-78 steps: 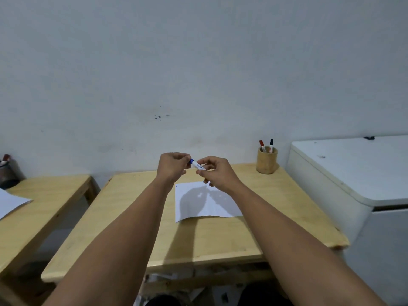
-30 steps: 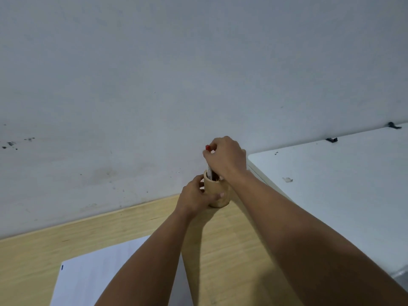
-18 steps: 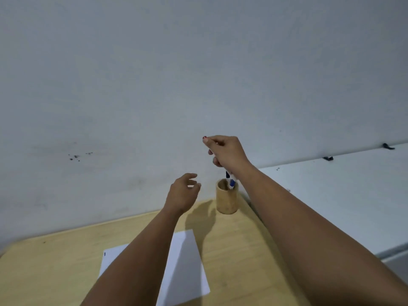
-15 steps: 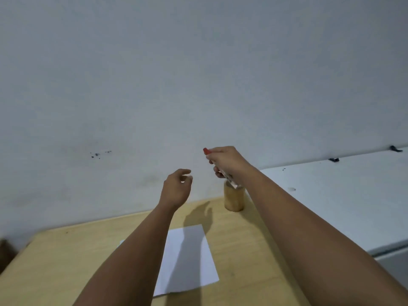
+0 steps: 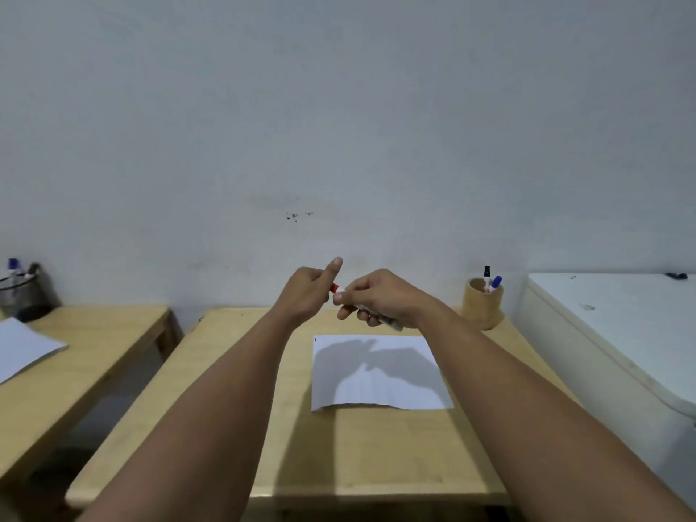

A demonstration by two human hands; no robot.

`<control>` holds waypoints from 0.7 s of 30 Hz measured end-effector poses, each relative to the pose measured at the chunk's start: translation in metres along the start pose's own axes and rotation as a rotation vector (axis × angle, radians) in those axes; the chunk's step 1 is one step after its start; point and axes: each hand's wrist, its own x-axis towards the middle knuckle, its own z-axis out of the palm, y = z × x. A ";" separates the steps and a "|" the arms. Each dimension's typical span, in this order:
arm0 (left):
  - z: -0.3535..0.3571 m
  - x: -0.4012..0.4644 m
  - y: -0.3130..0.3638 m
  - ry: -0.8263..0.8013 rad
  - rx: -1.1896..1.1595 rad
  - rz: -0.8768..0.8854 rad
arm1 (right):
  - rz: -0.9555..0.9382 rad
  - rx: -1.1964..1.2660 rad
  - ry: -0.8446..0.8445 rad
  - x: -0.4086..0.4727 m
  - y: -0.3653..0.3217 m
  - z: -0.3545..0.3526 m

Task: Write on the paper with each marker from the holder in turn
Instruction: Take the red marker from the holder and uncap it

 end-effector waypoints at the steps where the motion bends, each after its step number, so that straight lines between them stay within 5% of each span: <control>1: -0.004 -0.002 -0.004 -0.001 0.023 0.006 | -0.003 0.000 -0.014 0.003 0.000 0.007; 9: -0.047 0.016 -0.057 0.229 0.413 -0.059 | -0.163 -0.287 0.210 0.035 0.027 0.035; 12: -0.043 0.017 -0.090 0.226 0.610 -0.011 | -0.077 -0.021 0.335 0.047 0.040 0.028; 16: -0.006 0.022 -0.132 0.016 0.994 0.019 | -0.038 0.362 0.435 0.061 0.055 0.025; 21: 0.012 0.028 -0.168 -0.011 1.063 0.022 | 0.016 0.860 0.474 0.076 0.071 0.014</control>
